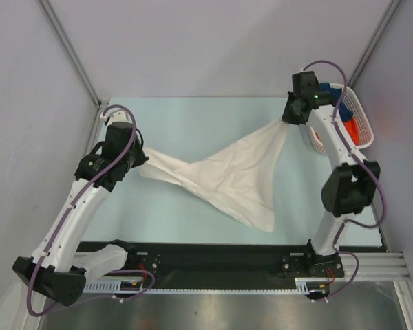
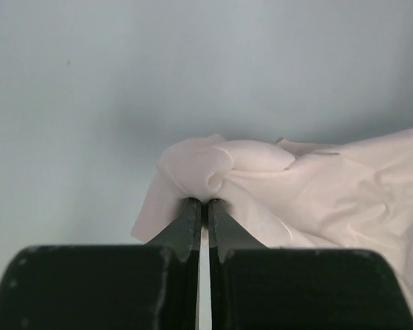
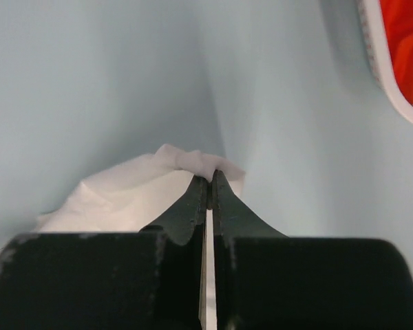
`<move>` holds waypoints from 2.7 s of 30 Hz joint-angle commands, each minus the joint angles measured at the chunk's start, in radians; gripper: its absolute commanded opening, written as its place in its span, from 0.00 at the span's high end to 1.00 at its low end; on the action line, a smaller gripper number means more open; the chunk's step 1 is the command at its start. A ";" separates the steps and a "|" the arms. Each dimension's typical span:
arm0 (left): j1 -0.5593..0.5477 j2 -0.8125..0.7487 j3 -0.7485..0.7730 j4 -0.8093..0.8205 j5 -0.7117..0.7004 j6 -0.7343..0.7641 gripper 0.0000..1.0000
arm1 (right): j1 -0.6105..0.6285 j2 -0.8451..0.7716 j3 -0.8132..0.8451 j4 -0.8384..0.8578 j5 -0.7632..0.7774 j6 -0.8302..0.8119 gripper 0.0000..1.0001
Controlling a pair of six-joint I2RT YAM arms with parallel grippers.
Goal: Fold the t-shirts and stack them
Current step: Flatten the tshirt out
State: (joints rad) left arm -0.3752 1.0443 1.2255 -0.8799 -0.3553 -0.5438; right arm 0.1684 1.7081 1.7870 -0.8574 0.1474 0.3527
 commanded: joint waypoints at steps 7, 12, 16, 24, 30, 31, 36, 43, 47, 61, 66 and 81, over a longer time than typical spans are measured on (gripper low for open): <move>0.047 -0.048 -0.021 0.067 -0.016 0.050 1.00 | -0.093 0.435 0.481 0.052 -0.022 -0.110 1.00; 0.071 -0.141 -0.109 0.033 -0.033 0.028 1.00 | -0.127 0.551 0.571 0.040 -0.103 -0.100 1.00; 0.073 -0.161 -0.194 0.081 0.041 0.031 0.99 | -0.124 0.573 0.548 0.029 -0.138 -0.092 0.52; 0.071 -0.018 -0.238 0.148 0.145 0.041 1.00 | -0.070 0.248 0.229 -0.195 -0.038 -0.041 0.20; 0.013 0.104 -0.210 0.141 0.164 0.004 1.00 | 0.152 -0.209 -0.402 -0.085 -0.138 0.020 0.30; -0.013 0.155 -0.202 0.139 0.158 -0.005 1.00 | 0.173 -0.246 -0.455 -0.074 -0.182 0.043 0.31; -0.120 0.305 -0.149 0.196 0.196 -0.039 1.00 | 0.230 -0.410 -0.664 -0.028 -0.219 0.112 0.36; -0.153 0.447 -0.032 0.131 0.148 0.004 0.36 | 0.223 -0.470 -0.725 -0.068 -0.204 0.104 0.36; -0.139 0.312 -0.047 0.078 0.128 -0.008 0.22 | 0.226 -0.466 -0.730 -0.069 -0.215 0.100 0.36; -0.014 0.019 -0.422 0.349 0.430 -0.180 0.50 | 0.224 -0.424 -0.756 -0.028 -0.247 0.085 0.36; -0.059 0.112 -0.383 0.325 0.383 -0.162 0.53 | 0.226 -0.438 -0.761 -0.034 -0.243 0.077 0.36; -0.056 0.375 -0.210 0.360 0.384 -0.108 0.35 | 0.140 -0.462 -0.902 -0.014 -0.249 0.106 0.30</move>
State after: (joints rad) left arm -0.4309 1.3811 0.9504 -0.5323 0.0078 -0.6724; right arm 0.3389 1.2655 0.9157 -0.8951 -0.0883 0.4408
